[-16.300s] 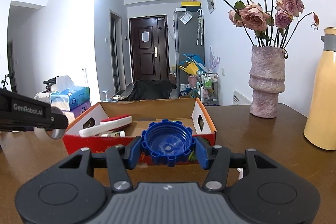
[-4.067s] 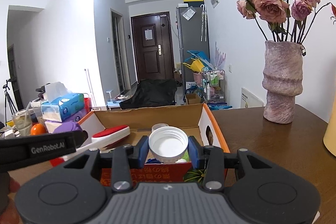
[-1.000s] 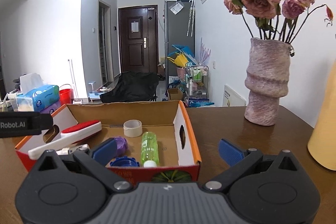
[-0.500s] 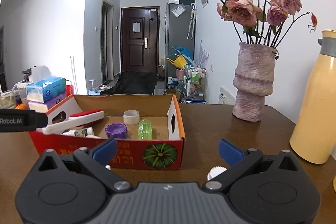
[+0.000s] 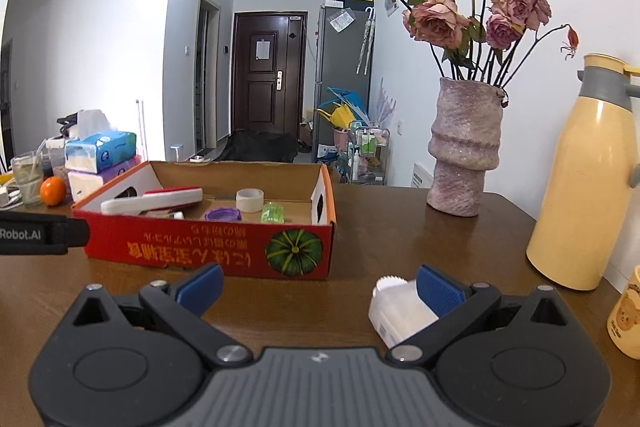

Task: Organize rigid objects
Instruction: 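Withdraw both grippers from the box toward the white plastic box and cap, then grasp the translucent white plastic box with the right gripper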

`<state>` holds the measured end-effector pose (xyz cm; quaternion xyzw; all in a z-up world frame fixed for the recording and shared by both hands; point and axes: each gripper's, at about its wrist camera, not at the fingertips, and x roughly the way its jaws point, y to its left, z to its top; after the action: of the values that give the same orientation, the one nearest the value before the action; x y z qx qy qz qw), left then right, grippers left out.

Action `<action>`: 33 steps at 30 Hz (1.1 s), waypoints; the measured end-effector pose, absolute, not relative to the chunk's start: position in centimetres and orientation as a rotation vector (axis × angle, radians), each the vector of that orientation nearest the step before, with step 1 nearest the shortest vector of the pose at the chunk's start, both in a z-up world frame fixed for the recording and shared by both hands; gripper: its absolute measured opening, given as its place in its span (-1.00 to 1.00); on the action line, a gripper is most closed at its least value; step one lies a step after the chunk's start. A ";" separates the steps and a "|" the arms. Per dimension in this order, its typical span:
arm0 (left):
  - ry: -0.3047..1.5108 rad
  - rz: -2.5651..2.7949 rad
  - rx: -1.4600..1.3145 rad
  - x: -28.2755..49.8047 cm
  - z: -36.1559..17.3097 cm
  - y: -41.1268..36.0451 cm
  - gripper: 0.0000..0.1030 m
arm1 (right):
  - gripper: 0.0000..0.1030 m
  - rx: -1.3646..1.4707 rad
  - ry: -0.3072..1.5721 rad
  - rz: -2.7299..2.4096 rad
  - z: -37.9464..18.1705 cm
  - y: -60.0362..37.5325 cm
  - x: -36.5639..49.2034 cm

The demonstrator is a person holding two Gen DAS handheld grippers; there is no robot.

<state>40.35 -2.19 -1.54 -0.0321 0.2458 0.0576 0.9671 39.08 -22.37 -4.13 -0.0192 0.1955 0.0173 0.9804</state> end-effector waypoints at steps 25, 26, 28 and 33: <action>0.560 0.119 -0.074 39.6 -4.7 -2.3 1.00 | 1.00 -0.064 0.454 -0.064 -7.2 -27.9 38.0; 0.565 0.122 -0.074 39.8 -4.8 -2.3 1.00 | 1.00 -0.071 0.463 -0.067 -7.3 -28.2 38.4; 0.576 0.130 -0.075 40.1 -5.0 -2.1 1.00 | 1.00 -0.090 0.480 -0.066 -7.7 -28.7 39.4; 0.588 0.146 -0.086 40.6 -5.3 -1.5 1.00 | 1.00 -0.129 0.547 -0.046 -8.6 -29.7 42.2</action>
<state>40.58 -1.54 -5.28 -0.0422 0.2894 0.0719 0.9536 42.16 -29.70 -8.57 -0.0637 0.2701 -0.0229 0.9604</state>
